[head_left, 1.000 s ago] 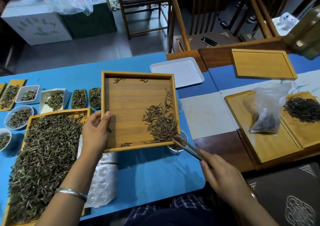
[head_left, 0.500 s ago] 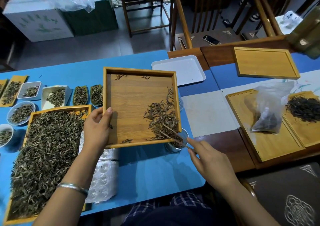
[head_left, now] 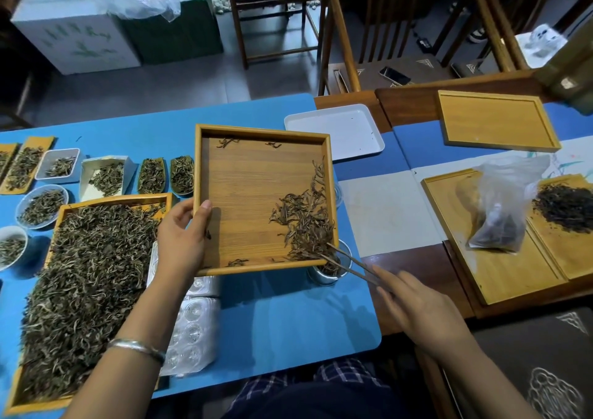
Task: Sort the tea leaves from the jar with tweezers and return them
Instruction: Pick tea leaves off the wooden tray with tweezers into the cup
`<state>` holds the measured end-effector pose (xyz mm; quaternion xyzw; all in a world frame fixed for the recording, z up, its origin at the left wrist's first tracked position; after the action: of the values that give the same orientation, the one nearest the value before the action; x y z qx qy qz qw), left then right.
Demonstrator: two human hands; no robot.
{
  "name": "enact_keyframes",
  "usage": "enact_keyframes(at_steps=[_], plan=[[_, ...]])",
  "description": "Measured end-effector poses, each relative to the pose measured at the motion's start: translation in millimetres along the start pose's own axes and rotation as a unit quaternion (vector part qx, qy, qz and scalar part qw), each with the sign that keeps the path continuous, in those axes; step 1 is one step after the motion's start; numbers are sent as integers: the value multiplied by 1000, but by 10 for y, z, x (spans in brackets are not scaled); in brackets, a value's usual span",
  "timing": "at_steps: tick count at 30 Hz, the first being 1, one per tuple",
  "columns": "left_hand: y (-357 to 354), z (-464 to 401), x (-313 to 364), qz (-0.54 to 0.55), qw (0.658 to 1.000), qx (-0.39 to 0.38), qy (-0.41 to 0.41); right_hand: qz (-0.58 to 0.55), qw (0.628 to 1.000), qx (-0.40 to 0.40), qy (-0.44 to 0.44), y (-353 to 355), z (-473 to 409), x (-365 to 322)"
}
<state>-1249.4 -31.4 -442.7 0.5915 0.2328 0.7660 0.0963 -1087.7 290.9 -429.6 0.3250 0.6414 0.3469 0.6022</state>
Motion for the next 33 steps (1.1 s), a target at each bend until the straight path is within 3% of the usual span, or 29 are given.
enact_keyframes(at_steps=[14,25,33], plan=[[22,14,54,4,1000,4,11,7,998,69,-7,96,32,-63],[28,9,86,-14,1000,5,2,-6,1000,30,-6,-118,-327,-352],[31,24,122,-25,1000,6,-5,-22,998,-12,-63,-188,-170,-173]])
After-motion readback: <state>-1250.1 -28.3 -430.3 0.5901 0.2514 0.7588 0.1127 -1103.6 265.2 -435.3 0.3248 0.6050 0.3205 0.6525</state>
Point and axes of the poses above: each hand's wrist, its own z-axis away from the middle knuckle, its own y-axis out of the back of the hand, x = y × z, the point moved 4 cm from there along -z, towards the middle knuckle, and after that the axes turned 15 degrees about -z, right-handed, at the moved point
